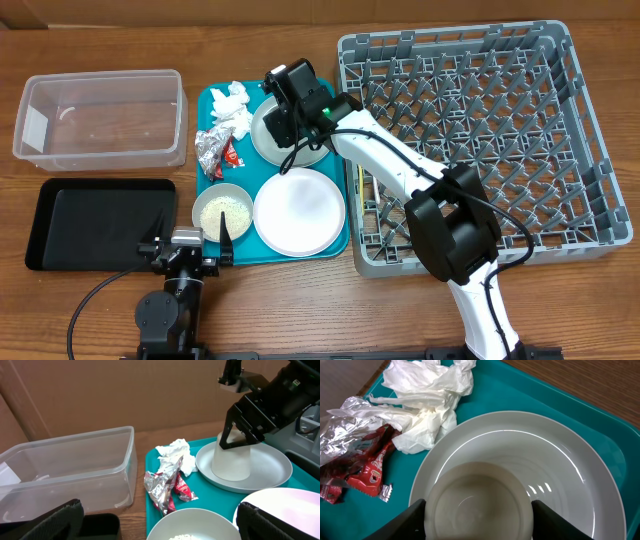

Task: Sort waste into correct bins and load items into the dishwasher rack
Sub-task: 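Move the right gripper to the white cup and grasp it, then carry the white cup into the rack and set it down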

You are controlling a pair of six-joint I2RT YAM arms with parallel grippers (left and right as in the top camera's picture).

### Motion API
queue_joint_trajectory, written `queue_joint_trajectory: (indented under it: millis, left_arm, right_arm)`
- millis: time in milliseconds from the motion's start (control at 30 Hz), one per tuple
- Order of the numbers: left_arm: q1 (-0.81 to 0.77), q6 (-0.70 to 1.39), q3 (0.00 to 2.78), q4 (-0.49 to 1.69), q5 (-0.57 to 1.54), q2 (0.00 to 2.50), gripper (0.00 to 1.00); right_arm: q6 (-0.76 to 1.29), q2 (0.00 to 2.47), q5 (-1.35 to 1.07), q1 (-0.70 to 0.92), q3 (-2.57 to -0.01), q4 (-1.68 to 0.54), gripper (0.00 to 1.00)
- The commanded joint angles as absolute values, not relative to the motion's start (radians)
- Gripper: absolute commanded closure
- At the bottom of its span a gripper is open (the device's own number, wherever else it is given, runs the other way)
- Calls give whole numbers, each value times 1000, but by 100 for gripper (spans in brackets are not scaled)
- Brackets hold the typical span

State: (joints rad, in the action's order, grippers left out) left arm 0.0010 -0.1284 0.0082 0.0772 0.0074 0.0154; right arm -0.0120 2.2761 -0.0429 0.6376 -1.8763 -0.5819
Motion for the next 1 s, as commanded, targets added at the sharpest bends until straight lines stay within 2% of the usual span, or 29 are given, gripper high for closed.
queue_joint_trajectory:
  millis: [0, 367, 767, 967]
  left_arm:
    - [6, -111, 6, 78, 4, 12, 0]
    - [6, -111, 6, 78, 4, 12, 0]
    - [6, -111, 6, 78, 4, 12, 0]
    - [6, -111, 6, 78, 4, 12, 0]
  right_arm:
    - [-13, 2294, 15, 644, -1881, -584, 48]
    - [-15, 2179, 50, 645, -1989, -779, 55]
    - [49, 1908, 48, 634, -2056, -970, 56]
    - [49, 1843, 52, 567, -2056, -1086, 55]
